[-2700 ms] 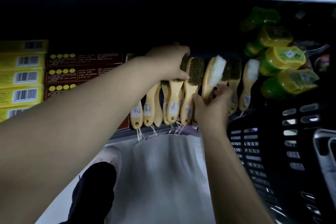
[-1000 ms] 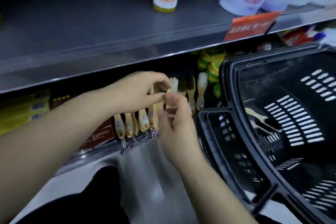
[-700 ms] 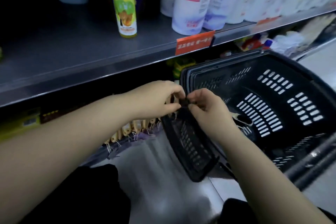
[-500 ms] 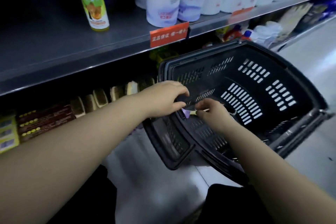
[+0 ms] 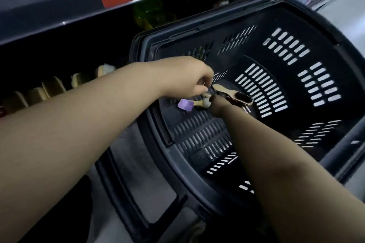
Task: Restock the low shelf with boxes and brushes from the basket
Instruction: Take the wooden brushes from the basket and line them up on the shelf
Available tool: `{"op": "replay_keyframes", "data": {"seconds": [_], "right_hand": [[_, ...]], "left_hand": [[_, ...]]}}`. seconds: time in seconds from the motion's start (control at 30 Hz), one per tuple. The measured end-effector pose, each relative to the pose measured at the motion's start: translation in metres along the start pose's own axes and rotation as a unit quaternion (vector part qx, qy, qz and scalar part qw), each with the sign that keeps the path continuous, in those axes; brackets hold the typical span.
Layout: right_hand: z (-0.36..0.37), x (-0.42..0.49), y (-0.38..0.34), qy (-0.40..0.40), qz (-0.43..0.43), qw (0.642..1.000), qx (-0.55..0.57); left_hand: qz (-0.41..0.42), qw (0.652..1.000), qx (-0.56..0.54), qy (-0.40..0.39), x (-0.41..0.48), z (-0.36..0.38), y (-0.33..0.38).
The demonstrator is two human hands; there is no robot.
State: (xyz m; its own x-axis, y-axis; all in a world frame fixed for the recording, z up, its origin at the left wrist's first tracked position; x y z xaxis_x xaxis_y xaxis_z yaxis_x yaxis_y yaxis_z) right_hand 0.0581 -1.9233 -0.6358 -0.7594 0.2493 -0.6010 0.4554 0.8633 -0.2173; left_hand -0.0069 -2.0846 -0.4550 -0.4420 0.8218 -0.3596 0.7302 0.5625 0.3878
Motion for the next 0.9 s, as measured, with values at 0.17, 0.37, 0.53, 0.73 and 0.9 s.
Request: {"op": "replay_keyframes", "data": {"seconds": [0.17,0.37,0.53,0.73,0.9], "right_hand": [[0.044,0.044,0.017,-0.019,-0.006,0.993,-0.112],[0.059,0.054,0.041,-0.077,0.004,0.973,-0.22],[-0.002,0.025,0.036,-0.306,-0.045,0.941,0.135],[-0.093,-0.034,-0.003,-0.383,-0.186,0.838,0.342],[-0.105,-0.041,0.001,-0.344,-0.222,0.791,0.455]], "left_hand": [[-0.009,0.998,-0.035,-0.052,0.027,0.012,-0.008],[-0.063,0.991,-0.024,-0.119,0.038,0.02,-0.013],[-0.11,0.987,0.001,-0.116,0.044,0.024,-0.014],[-0.101,0.979,-0.105,-0.144,0.039,0.015,-0.008],[-0.156,0.932,-0.242,-0.219,0.034,0.018,-0.005]]}}
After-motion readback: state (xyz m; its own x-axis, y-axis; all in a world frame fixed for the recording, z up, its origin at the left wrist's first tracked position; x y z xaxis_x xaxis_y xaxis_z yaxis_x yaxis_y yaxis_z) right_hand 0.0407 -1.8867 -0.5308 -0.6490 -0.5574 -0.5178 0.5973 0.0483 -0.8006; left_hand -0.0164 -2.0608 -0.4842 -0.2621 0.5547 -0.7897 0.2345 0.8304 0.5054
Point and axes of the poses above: each hand's wrist, its own x-axis towards the middle knuckle, its own z-axis out of the palm, y = z × x, the point moved 2 cm from there along x, towards the middle knuckle, and after that the axes turned 11 degrees about -z, right-handed, at the moved point
